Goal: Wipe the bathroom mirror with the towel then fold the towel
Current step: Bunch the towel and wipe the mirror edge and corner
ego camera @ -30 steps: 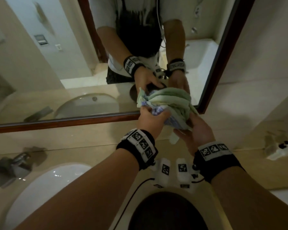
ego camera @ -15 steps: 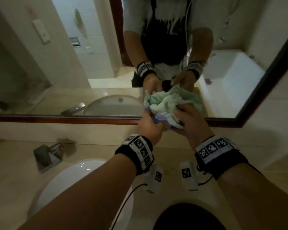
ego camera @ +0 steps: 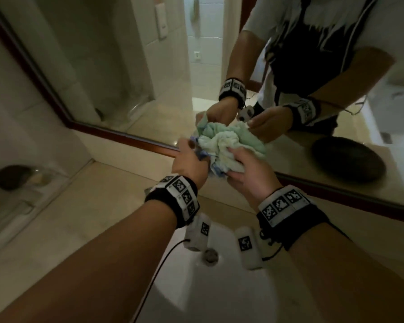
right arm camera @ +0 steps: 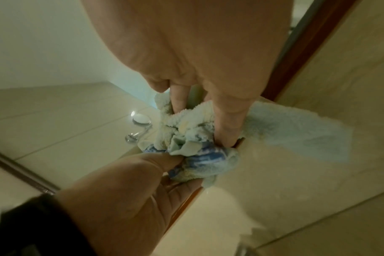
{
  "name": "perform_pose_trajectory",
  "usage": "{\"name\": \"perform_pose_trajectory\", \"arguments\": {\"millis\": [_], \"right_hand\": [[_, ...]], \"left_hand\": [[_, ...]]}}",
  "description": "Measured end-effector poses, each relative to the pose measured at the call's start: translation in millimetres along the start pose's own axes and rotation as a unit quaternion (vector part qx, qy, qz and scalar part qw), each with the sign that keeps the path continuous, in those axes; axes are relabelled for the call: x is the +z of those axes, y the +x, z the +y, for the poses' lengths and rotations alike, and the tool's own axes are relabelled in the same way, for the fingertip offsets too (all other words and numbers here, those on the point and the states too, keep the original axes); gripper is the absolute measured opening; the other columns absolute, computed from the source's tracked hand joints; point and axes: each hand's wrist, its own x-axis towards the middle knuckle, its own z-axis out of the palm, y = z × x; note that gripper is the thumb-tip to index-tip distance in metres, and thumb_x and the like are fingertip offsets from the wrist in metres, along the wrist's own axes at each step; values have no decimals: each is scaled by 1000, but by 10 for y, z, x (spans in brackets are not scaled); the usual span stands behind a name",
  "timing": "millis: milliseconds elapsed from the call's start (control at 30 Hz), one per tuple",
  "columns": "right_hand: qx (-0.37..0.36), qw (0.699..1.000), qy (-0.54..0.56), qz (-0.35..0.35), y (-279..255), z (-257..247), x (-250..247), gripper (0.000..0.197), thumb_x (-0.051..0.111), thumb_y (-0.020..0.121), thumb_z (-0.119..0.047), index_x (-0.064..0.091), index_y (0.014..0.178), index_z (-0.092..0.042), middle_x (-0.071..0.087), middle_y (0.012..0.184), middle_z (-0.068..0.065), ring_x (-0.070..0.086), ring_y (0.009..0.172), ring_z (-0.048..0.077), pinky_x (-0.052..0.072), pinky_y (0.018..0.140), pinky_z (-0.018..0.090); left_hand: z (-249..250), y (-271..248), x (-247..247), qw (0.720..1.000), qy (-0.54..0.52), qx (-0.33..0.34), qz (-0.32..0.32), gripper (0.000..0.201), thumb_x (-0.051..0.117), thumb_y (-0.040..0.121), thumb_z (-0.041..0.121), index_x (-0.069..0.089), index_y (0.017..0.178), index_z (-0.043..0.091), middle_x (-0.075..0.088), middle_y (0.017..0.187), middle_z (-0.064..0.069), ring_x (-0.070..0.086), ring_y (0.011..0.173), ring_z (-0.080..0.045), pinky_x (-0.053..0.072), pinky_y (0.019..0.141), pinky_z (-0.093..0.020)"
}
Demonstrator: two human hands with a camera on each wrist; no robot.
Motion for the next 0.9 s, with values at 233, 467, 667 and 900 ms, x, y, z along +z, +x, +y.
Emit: {"name": "perform_pose_trajectory", "arguments": {"millis": [233, 467, 667, 900], "right_hand": [[24, 996, -57, -68, 704, 81, 1564, 29, 61, 78, -51, 62, 106, -42, 61, 134, 4, 57, 128, 31, 49, 104, 53], [54, 992, -80, -80, 1338, 157, 2793, 23, 61, 90, -54, 66, 98, -33, 71, 115, -8, 65, 109, 17, 47, 80, 33], [44, 986, -128, -96, 1419, 190, 2822, 27, 56, 94, -57, 56, 116, -40, 67, 125, -7, 67, 109, 18, 46, 74, 25], [70, 990, -109, -62, 1200, 154, 2167, 33, 56, 88, -64, 70, 101, -37, 74, 106, -14, 71, 102, 20, 49, 96, 39]], "left_hand": [[-806, 829, -1157, 997, 45, 13, 67, 54, 58, 90, 7, 43, 131, 38, 36, 128, -3, 54, 92, -23, 47, 91, -30], [-1322, 1580, -2037, 986, 117, -42, 110, 55, 47, 84, 9, 49, 131, 37, 47, 129, -18, 59, 105, -43, 49, 102, -44], [-1454, 1681, -2090, 991, 86, -39, 96, 49, 49, 85, 9, 52, 129, 30, 49, 124, -16, 54, 90, -33, 44, 84, -34], [-1121, 1301, -1630, 998, 6, -35, 44, 35, 55, 89, 51, 56, 119, 33, 50, 119, -9, 57, 102, -30, 50, 94, -37]]}}
